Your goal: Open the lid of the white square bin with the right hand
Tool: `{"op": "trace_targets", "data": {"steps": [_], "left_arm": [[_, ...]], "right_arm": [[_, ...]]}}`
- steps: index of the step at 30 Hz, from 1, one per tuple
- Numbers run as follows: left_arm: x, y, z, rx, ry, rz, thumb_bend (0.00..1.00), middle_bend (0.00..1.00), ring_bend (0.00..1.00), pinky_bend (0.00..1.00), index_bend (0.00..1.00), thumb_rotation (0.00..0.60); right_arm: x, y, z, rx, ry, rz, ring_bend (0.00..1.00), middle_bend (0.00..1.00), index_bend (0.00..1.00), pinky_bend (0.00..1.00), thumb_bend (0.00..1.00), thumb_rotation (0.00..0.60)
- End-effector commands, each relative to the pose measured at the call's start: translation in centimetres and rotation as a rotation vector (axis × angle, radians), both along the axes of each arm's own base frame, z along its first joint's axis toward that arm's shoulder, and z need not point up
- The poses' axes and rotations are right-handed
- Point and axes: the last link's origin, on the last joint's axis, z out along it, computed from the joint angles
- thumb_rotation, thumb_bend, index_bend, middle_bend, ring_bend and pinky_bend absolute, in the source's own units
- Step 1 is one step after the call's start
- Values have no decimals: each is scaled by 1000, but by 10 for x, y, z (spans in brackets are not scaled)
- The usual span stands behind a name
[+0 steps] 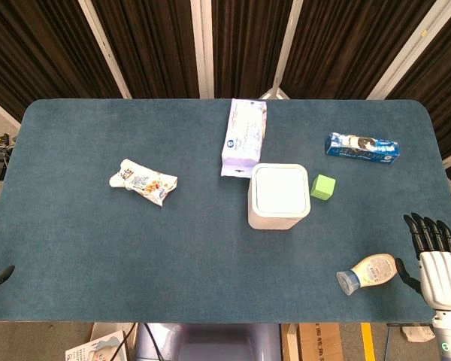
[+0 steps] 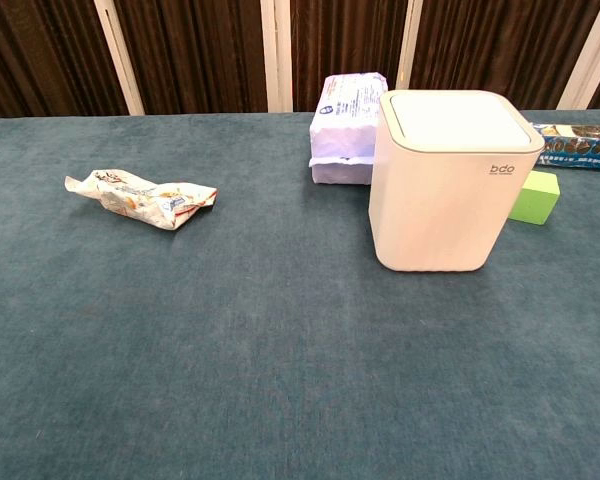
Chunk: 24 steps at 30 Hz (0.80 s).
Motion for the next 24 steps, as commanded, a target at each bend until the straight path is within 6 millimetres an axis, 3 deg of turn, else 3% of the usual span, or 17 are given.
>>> {"op": "trace_targets", "data": {"steps": [1, 21, 24], "left_arm": [[0, 0, 0, -1, 1, 1, 67, 65, 0, 0, 170, 600], [-1, 0, 0, 2, 2, 5, 68, 63, 0, 0, 169, 600], [-1, 0, 1, 4, 4, 7, 68, 63, 0, 0, 169, 600]], "right_arm": [[0, 0, 0, -2, -1, 0, 95, 107, 87, 87, 353, 600], [-1, -1, 0, 13, -11, -9, 96, 108, 87, 87, 353, 600], [-1, 0, 0, 16, -17, -8, 152, 145, 87, 92, 353, 600]]}}
